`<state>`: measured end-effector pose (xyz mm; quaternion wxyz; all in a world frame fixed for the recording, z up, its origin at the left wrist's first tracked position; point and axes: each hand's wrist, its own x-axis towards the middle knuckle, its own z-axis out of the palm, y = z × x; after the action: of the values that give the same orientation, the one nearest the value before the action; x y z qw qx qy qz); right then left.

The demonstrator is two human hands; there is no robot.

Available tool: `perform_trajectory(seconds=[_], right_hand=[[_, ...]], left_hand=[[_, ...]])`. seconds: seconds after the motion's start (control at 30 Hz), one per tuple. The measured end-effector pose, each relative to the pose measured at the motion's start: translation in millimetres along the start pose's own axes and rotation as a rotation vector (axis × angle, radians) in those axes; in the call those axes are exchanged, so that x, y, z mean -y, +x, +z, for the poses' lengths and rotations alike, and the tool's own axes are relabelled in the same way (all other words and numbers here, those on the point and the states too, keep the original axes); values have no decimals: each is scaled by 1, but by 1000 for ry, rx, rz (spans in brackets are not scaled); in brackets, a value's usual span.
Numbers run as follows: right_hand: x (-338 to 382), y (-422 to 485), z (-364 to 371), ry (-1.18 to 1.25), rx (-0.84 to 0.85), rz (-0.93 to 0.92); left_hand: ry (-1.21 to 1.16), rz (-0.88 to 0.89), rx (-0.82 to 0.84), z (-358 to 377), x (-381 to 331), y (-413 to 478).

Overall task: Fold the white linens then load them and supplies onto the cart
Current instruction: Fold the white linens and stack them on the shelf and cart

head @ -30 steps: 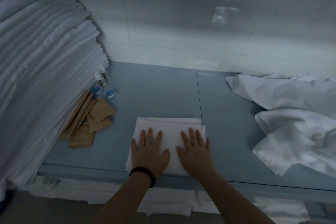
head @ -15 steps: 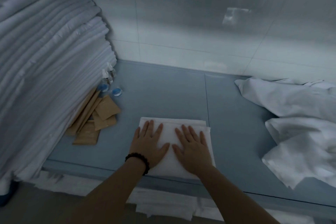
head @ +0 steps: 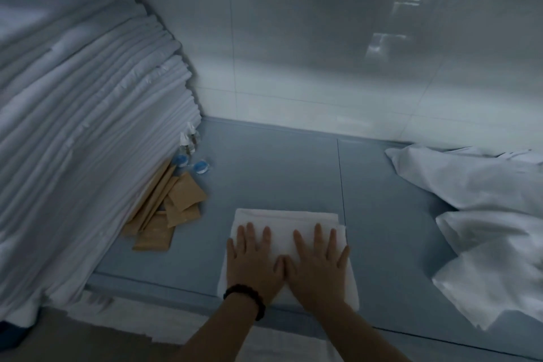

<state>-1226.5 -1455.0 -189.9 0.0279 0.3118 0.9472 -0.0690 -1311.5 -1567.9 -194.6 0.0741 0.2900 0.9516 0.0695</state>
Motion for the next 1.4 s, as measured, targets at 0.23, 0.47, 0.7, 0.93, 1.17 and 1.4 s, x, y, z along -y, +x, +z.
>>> perform_trajectory(seconds=[0.23,0.47,0.7,0.93,1.17,1.4], right_hand=[[12,-7,5,28,12,-35],[-12,-11,7,48,-52,-59],[21,-13,13,58,-45,7],[70,-8,13,110,-44,9],[122,-5,10,179,-136,10],[151,2,24,173,-86,0]], left_hand=[[-4,-35,-45,4,7,-9],[-24,-6,-41,7,24,-8],[2,33,-33,3,54,2],[-13,31,-72,-3,102,11],[13,25,-82,-14,151,18],[45,5,-73,-20,183,25]])
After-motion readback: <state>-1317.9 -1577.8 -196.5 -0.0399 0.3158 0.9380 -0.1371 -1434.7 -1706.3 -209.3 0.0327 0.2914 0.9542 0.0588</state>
